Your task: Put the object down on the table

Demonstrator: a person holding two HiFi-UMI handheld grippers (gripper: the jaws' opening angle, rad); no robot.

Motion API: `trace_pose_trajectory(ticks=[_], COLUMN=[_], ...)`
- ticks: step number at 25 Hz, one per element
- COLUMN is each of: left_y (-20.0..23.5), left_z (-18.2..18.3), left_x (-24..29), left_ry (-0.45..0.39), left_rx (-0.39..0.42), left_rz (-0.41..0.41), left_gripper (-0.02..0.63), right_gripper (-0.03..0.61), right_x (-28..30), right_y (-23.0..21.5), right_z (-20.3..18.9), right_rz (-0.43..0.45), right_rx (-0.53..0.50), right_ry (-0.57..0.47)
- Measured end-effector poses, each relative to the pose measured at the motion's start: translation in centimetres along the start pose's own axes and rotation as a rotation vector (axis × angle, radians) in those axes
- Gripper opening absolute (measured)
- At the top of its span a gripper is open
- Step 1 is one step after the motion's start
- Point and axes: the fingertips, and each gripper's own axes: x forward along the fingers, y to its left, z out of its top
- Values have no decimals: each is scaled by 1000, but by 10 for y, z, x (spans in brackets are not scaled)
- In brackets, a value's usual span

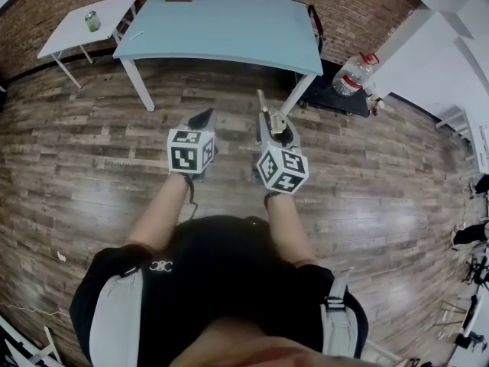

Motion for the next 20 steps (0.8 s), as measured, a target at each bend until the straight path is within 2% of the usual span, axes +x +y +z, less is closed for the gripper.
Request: trace_pose_trajectory(ticks=[8,14,20], left_y=[10,30,44], left_z=[-24,-30,-21], left_x=[-9,0,27], left_ry=[44,57,66], left_rx=[-2,-18,-14], left_rz=[-12,12,35], left_gripper=[-1,-1,0], right_gripper=[224,224,224], right_x=[-11,12,49], right_y=[18,22,6], right_z=[-8,-15,-13], right_rz=[10,30,36], right_rx=[0,6,25], right_ry=[-12,1,7])
